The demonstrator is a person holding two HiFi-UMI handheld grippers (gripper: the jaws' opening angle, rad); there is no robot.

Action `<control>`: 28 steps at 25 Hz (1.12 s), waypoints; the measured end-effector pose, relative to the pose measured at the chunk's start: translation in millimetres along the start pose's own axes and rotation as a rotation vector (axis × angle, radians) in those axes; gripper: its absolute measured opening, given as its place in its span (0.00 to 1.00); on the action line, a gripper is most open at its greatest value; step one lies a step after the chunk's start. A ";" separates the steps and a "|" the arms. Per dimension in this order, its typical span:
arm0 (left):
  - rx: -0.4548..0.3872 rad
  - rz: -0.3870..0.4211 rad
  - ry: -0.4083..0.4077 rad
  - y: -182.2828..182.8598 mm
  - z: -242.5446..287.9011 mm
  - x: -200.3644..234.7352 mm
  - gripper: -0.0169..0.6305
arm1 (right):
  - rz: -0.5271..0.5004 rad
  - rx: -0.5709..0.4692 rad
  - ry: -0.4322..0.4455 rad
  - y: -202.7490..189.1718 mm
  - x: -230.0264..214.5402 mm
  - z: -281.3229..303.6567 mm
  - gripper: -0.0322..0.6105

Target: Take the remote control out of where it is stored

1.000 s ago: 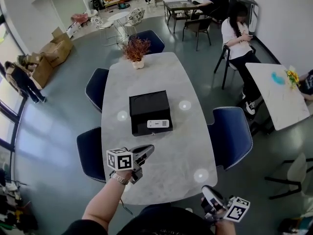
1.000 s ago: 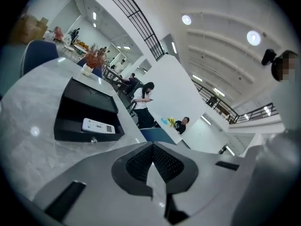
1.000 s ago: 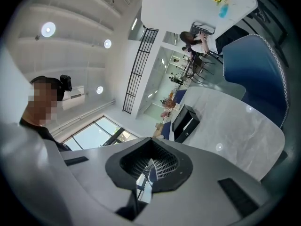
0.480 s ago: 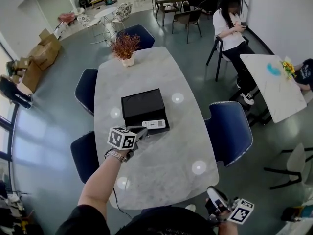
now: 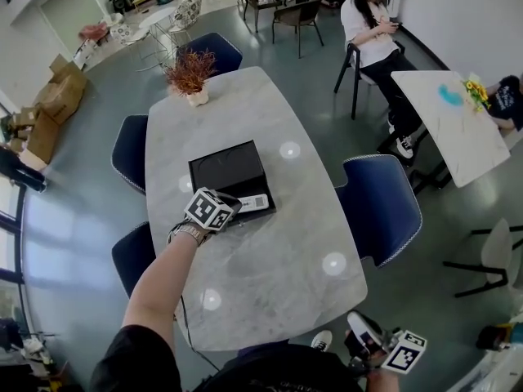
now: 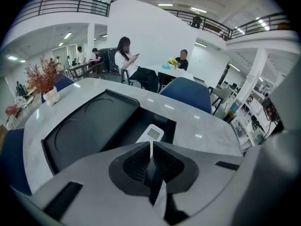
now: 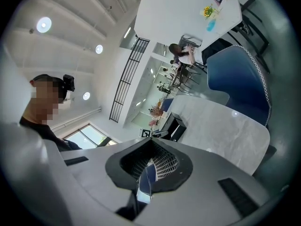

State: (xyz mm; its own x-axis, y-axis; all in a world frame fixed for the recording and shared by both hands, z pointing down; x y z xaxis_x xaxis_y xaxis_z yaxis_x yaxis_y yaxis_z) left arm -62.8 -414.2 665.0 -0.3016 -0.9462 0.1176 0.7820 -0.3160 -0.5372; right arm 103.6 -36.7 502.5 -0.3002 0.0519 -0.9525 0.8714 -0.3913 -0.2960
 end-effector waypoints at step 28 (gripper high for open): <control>0.260 0.302 -0.055 -9.3 57.6 16.5 0.27 | 0.016 -0.083 -0.080 -10.2 -9.9 -11.5 0.06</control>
State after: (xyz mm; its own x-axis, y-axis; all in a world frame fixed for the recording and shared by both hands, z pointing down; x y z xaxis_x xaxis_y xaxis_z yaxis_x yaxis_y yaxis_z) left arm -43.6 -431.0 720.1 -0.0127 -0.9993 0.0355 0.9450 -0.0236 -0.3261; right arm 102.1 -22.6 514.1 -0.3128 -0.0291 -0.9494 0.9046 -0.3139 -0.2885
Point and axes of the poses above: the fingertips, and each gripper's own axes: z forward along the fingers, x to its left, y out of its top, the point moved 1 cm from there along -z, backward along the fingers, and after that the axes turned 2 degrees about z, right-handed, at the moved point
